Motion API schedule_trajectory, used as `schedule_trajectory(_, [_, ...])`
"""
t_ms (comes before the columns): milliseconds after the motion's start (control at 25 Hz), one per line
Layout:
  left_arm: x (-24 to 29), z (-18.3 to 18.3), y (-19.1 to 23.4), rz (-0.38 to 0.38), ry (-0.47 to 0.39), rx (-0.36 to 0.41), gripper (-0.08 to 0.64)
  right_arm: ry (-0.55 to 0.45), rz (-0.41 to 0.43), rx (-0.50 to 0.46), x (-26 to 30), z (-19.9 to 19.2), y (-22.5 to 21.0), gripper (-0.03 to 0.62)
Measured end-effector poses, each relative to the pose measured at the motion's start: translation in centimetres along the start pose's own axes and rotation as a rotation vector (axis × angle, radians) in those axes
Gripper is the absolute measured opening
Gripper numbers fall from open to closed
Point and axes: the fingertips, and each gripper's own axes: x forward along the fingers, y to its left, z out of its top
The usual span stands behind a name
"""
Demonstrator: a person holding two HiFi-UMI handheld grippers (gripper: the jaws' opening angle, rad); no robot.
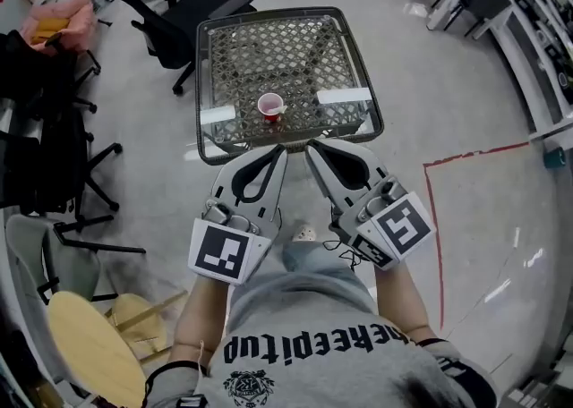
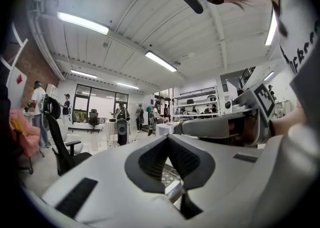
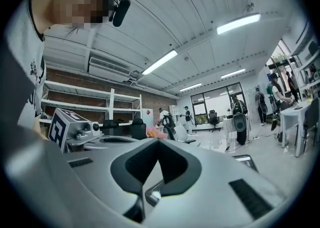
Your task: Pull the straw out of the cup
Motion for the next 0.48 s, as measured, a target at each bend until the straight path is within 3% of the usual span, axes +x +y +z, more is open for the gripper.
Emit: schedule_trajectory(480, [3.8, 0.1, -0.9, 0.062, -0.004, -0.004, 0.023, -0.006, 0.04, 0.006, -1.1, -0.2, -4.2, 0.012])
